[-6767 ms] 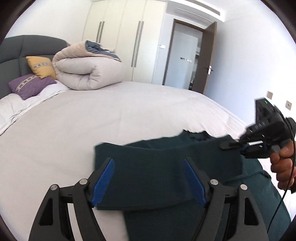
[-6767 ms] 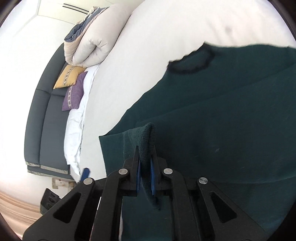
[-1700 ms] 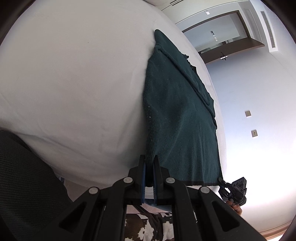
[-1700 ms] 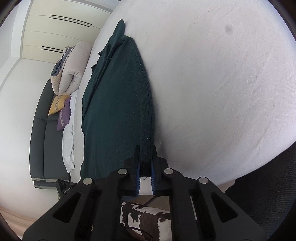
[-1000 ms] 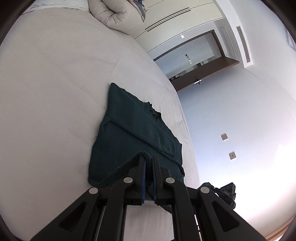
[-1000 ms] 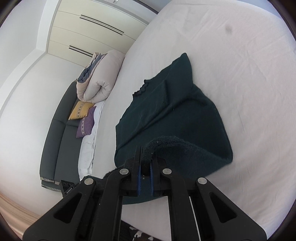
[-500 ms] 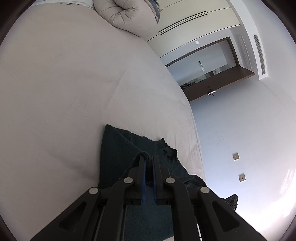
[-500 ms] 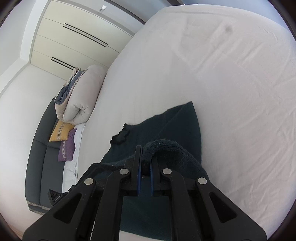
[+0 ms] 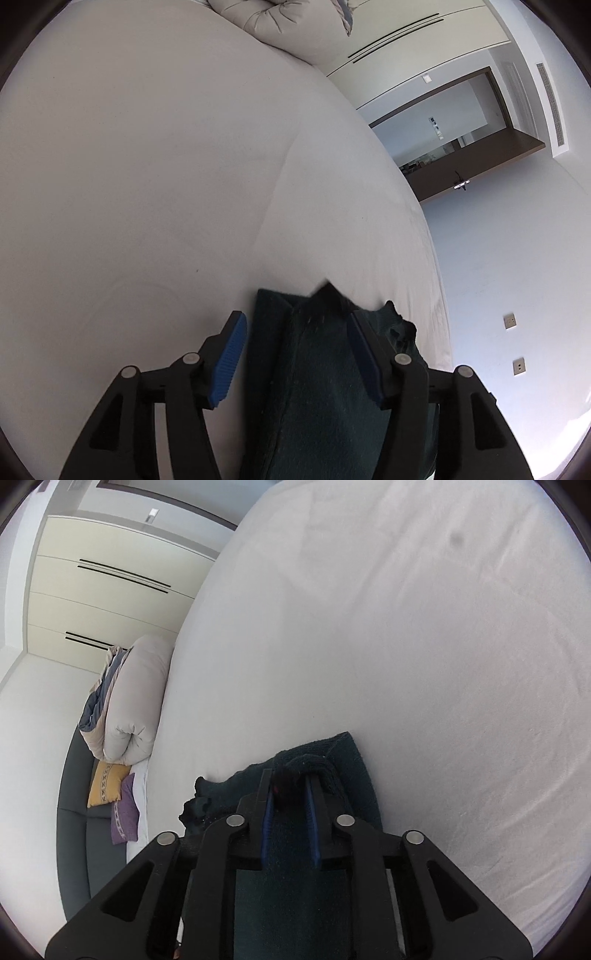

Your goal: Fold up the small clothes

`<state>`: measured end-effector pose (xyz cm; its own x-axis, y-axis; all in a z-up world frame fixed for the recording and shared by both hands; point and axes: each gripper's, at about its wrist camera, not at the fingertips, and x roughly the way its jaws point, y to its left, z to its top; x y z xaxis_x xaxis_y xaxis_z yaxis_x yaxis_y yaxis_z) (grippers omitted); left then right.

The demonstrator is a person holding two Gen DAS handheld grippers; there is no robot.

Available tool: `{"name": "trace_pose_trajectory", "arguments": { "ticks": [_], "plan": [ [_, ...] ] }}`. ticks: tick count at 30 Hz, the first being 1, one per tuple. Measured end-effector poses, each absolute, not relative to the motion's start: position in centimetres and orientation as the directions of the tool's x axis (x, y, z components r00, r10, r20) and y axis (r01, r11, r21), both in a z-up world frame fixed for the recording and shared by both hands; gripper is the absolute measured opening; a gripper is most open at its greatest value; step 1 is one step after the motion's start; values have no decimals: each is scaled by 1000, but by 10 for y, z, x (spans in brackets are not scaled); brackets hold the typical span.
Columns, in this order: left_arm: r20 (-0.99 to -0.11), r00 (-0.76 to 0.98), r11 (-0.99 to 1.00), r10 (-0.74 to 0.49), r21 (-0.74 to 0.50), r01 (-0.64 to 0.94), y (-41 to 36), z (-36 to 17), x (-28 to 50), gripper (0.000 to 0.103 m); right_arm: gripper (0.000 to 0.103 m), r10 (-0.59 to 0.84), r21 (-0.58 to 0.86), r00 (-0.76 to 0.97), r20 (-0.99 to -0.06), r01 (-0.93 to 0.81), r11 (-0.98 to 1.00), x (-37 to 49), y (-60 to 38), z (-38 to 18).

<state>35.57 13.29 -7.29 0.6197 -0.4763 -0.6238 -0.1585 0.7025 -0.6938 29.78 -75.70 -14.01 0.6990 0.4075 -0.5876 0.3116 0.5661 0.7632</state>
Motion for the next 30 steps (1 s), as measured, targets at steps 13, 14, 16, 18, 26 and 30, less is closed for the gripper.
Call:
{"name": "trace_pose_trajectory", "arguments": {
  "ticks": [13, 14, 16, 18, 26, 30],
  "plan": [
    [-668, 626, 857, -403, -516, 1, 102, -80, 255, 60, 78, 175, 463, 719, -673, 224, 858, 222, -707, -84],
    [-676, 614, 851, -408, -525, -12, 102, -88, 257, 60, 78, 154, 426, 707, -691, 225, 877, 217, -698, -89],
    [-685, 616, 865, -390, -502, -10, 100, -95, 258, 59, 78, 125, 364, 665, -736, 233, 902, 208, -687, -107],
    [-698, 619, 893, -360, -450, 11, 91, -91, 259, 59, 76, 95, 322, 618, -781, 267, 908, 195, -683, -130],
    [-732, 615, 946, -293, -313, 79, 68, -88, 250, 47, 60, 46, 315, 662, -748, 292, 903, 165, -680, -117],
    [-741, 617, 958, -264, -274, 81, 65, -87, 248, 34, 32, 34, 269, 624, -780, 286, 920, 158, -680, -121]
  ]
}}
